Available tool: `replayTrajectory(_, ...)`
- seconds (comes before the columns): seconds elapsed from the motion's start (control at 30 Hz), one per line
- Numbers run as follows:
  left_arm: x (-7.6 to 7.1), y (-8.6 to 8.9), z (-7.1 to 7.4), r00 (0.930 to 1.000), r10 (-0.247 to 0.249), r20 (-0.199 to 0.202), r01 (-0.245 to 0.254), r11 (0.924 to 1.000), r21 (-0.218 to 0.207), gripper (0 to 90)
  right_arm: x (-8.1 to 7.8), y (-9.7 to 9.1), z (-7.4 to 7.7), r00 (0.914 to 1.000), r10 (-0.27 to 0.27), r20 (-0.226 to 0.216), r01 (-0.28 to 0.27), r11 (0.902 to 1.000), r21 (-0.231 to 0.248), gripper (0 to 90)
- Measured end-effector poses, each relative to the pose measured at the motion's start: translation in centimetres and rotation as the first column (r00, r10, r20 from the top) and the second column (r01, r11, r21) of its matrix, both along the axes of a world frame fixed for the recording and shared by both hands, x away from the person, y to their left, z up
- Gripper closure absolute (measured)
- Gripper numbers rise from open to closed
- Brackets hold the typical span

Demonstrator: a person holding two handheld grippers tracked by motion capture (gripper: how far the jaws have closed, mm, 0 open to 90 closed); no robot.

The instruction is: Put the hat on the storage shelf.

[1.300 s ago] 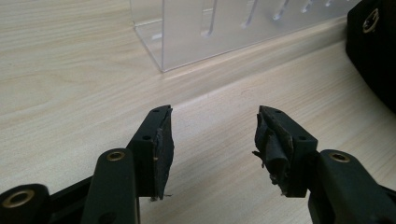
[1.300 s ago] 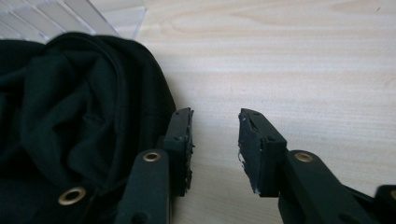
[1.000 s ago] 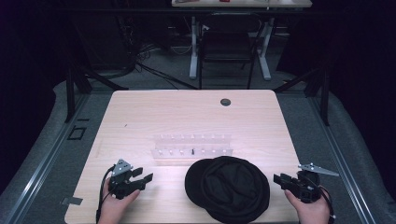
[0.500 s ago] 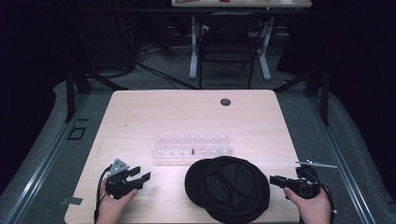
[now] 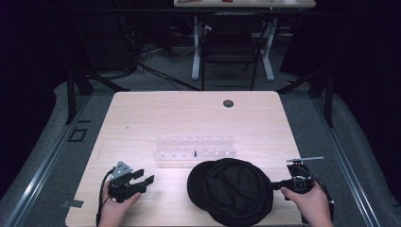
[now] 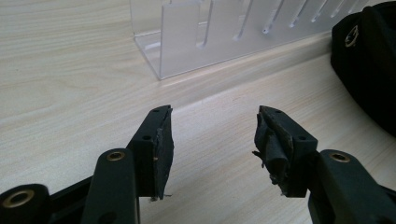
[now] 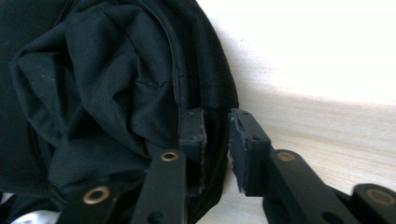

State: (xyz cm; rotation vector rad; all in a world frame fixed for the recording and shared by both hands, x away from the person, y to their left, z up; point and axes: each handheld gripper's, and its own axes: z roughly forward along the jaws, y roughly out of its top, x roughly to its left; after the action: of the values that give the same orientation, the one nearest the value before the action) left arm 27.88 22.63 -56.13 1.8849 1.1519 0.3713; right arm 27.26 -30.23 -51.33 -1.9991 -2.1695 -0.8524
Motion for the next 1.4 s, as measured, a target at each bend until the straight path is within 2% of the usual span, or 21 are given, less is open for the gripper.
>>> replayTrajectory(0.1, 0.0, 0.0, 0.0, 0.9999, -0.006, -0.009, 0.006, 1.0, 0.004, 46.4, 0.3, -0.2, -0.4, 0.999, -0.005, -0.044, 0.006, 0.9992, 0.039, 76.8)
replayTrajectory(0.13, 0.0, 0.0, 0.0, 0.9999, -0.006, -0.009, 0.006, 1.0, 0.004, 46.4, 0.3, -0.2, -0.4, 0.999, -0.005, -0.044, 0.006, 0.9992, 0.039, 76.8)
replayTrajectory(0.23, 0.0, 0.0, -0.1, 1.0, -0.005, -0.008, 0.005, 1.0, 0.0, 46.4, 0.5, -0.2, -0.7, 0.9967, 0.007, -0.081, -0.002, 0.9984, 0.056, 76.6)
replayTrajectory(0.33, -0.1, 0.0, -0.1, 1.0, 0.0, -0.001, 0.0, 1.0, -0.003, 46.4, 0.8, 0.1, -1.1, 0.9928, 0.019, -0.118, -0.015, 0.9995, 0.029, 74.7)
replayTrajectory(0.47, -0.2, 0.0, 0.0, 1.0, -0.006, -0.006, 0.006, 1.0, 0.001, 46.4, 0.8, 0.4, -1.5, 0.9911, 0.017, -0.132, -0.014, 0.9997, 0.02, 75.0)
replayTrajectory(0.6, -0.2, -0.1, 0.0, 0.9999, -0.009, -0.009, 0.009, 0.9999, 0.007, 46.4, 1.0, 0.3, -1.9, 0.9888, 0.016, -0.148, -0.011, 0.9994, 0.034, 78.0)
replayTrajectory(0.7, -0.2, -0.2, -0.1, 1.0, -0.008, -0.004, 0.008, 1.0, 0.001, 46.4, 1.1, 0.2, -2.1, 0.9876, 0.005, -0.157, 0.006, 0.9977, 0.067, 81.3)
replayTrajectory(0.87, -0.2, -0.2, -0.2, 1.0, -0.007, -0.002, 0.007, 1.0, 0.003, 46.4, 1.3, 0.2, -2.1, 0.9874, 0.018, -0.157, -0.009, 0.9984, 0.056, 79.6)
replayTrajectory(0.93, -0.1, -0.3, -0.2, 1.0, -0.007, -0.004, 0.007, 1.0, 0.004, 46.4, 1.4, 0.3, -2.1, 0.9853, 0.02, -0.169, -0.009, 0.9979, 0.064, 81.4)
replayTrajectory(0.97, -0.1, -0.3, -0.2, 1.0, -0.007, -0.004, 0.007, 1.0, 0.004, 46.4, 1.5, 0.5, -2.1, 0.9858, -0.011, -0.168, 0.021, 0.998, 0.06, 84.2)
replayTrajectory(1.0, -0.1, -0.3, -0.2, 1.0, -0.008, -0.006, 0.008, 1.0, 0.004, 46.4, 1.5, 0.5, -2.1, 0.9858, -0.011, -0.168, 0.021, 0.998, 0.06, 84.2)
replayTrajectory(1.03, -0.1, -0.3, -0.2, 0.9999, -0.01, -0.005, 0.01, 0.9999, 0.005, 46.4, 1.6, 0.3, -2.2, 0.9842, 0.014, -0.176, 0.001, 0.9966, 0.082, 85.4)
replayTrajectory(1.07, -0.1, -0.3, -0.2, 0.9999, -0.011, -0.006, 0.011, 0.9999, 0.004, 46.4, 1.8, 0.1, -2.0, 0.9796, 0.04, -0.197, -0.024, 0.9964, 0.081, 86.5)
replayTrajectory(1.1, -0.1, -0.4, -0.2, 0.9999, -0.01, -0.007, 0.01, 0.9999, 0.007, 46.4, 1.7, 0.2, -2.1, 0.9808, 0.029, -0.193, -0.012, 0.996, 0.089, 86.8)
replayTrajectory(1.17, -0.1, -0.4, -0.2, 0.9999, -0.01, -0.007, 0.01, 0.9999, 0.007, 46.4, 1.9, 0.0, -1.8, 0.9766, 0.053, -0.208, -0.034, 0.9951, 0.093, 87.5)
replayTrajectory(1.2, -0.1, -0.4, -0.2, 0.9999, -0.01, -0.007, 0.011, 0.9999, 0.007, 46.4, 1.9, 0.0, -1.8, 0.9766, 0.053, -0.208, -0.034, 0.9951, 0.093, 87.5)
replayTrajectory(1.3, -0.1, -0.3, -0.2, 0.9999, -0.011, -0.005, 0.011, 0.9999, 0.006, 46.4, 1.9, -0.2, -1.3, 0.9747, 0.05, -0.218, -0.021, 0.991, 0.132, 87.8)
replayTrajectory(1.33, -0.1, -0.3, -0.2, 0.9999, -0.009, -0.006, 0.009, 0.9999, 0.005, 46.4, 1.8, -0.3, -1.2, 0.9771, 0.036, -0.209, -0.003, 0.9874, 0.158, 87.8)
replayTrajectory(1.37, -0.1, -0.2, -0.2, 1.0, -0.008, -0.002, 0.008, 0.9999, 0.006, 46.4, 1.9, -0.5, -0.7, 0.9759, 0.052, -0.212, -0.011, 0.9816, 0.191, 87.9)
replayTrajectory(1.4, -0.1, -0.2, -0.2, 1.0, -0.008, -0.002, 0.008, 0.9999, 0.006, 46.4, 1.9, -0.5, -0.7, 0.9759, 0.052, -0.212, -0.011, 0.9816, 0.191, 87.9)
